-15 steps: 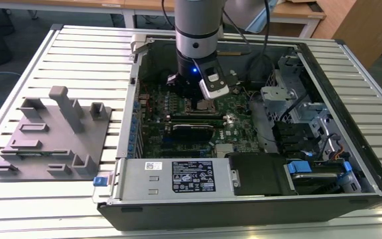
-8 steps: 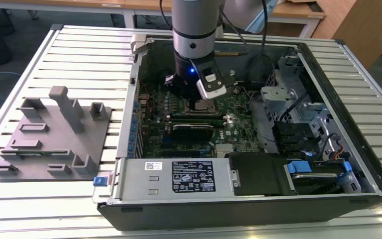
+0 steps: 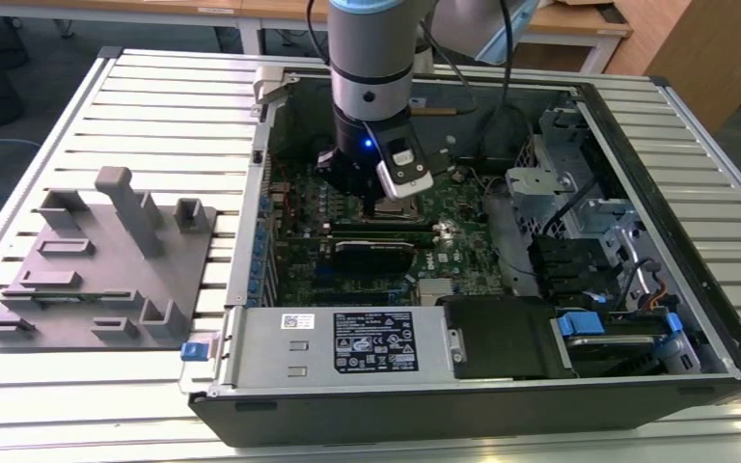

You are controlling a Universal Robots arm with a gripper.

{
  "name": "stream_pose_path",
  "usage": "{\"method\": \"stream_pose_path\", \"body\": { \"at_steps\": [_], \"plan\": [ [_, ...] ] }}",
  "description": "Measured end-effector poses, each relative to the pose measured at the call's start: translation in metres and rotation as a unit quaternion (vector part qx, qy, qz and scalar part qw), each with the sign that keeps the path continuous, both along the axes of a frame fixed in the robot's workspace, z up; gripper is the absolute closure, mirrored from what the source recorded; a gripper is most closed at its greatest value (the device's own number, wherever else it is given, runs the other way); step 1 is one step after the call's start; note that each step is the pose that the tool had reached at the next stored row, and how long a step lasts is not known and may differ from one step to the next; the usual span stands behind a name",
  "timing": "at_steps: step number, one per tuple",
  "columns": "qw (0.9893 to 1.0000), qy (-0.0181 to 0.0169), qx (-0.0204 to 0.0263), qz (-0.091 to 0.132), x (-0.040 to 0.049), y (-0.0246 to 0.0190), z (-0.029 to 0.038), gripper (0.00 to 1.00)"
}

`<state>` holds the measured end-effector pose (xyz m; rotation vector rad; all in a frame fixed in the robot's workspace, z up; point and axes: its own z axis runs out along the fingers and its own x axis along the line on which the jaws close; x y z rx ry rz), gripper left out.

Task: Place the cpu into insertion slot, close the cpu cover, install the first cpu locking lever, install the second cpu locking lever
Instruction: 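Install the second cpu locking lever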

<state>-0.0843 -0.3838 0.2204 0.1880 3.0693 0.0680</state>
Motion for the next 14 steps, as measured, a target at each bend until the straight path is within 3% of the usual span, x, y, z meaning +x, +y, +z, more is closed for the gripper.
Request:
{"method": "stream_pose_path", "body": {
  "at_steps": [14],
  "plan": [
    [1.0000,0.0000,0.0000,0.000,-0.0016,-0.0014,-0.0035,0.90]
  ]
}}
